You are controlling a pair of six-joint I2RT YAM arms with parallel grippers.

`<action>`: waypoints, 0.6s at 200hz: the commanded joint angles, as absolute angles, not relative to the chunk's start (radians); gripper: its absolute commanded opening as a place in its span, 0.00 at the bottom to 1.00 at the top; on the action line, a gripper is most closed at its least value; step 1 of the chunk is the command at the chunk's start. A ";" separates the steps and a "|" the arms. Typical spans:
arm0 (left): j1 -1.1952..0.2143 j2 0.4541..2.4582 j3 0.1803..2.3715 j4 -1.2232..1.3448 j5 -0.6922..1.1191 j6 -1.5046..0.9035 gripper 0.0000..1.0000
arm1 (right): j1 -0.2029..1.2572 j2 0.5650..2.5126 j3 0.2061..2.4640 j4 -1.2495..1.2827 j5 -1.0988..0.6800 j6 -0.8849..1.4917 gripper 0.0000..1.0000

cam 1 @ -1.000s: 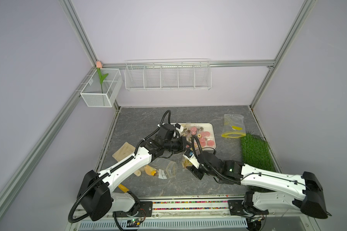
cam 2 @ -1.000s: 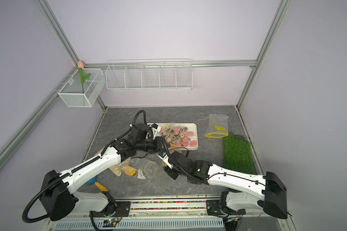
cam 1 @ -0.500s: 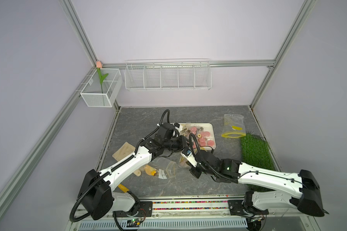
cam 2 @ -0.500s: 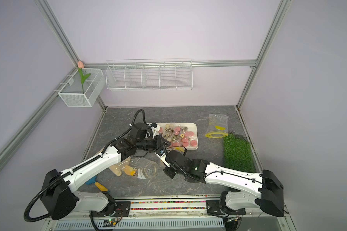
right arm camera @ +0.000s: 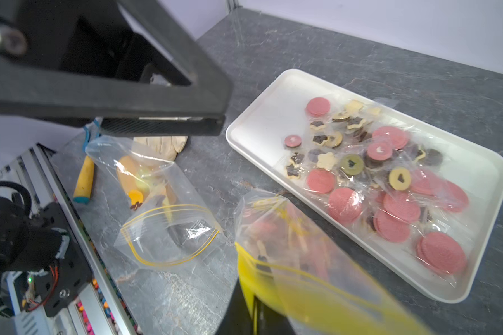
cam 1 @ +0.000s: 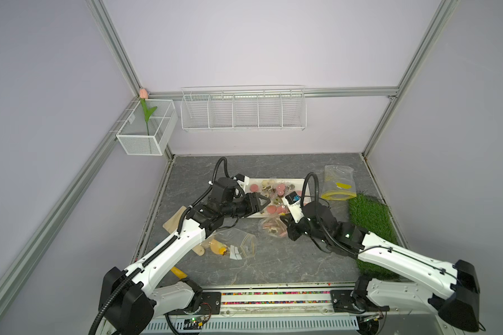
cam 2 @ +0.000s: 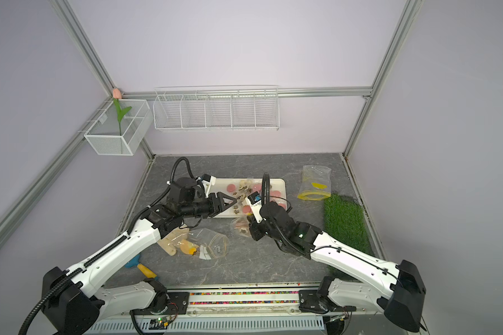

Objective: Pour cookies out of the ziploc bag
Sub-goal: Adjust the ziploc bag at the center of the board.

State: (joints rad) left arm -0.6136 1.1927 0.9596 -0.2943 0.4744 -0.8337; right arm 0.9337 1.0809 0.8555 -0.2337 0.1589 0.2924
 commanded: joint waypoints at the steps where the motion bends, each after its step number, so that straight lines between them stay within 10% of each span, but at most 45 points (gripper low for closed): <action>1: -0.609 1.194 0.921 -0.322 0.471 -0.823 0.59 | 0.883 1.026 0.810 -0.197 0.128 0.365 0.06; 120: -0.616 1.323 0.714 -0.024 0.491 -0.970 0.58 | 0.773 0.550 0.479 -0.236 0.081 0.400 0.07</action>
State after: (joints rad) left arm -0.6125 1.2842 0.7414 -0.1329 0.4774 -0.9192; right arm 0.7746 0.6189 0.5117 -0.2146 0.0986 0.4126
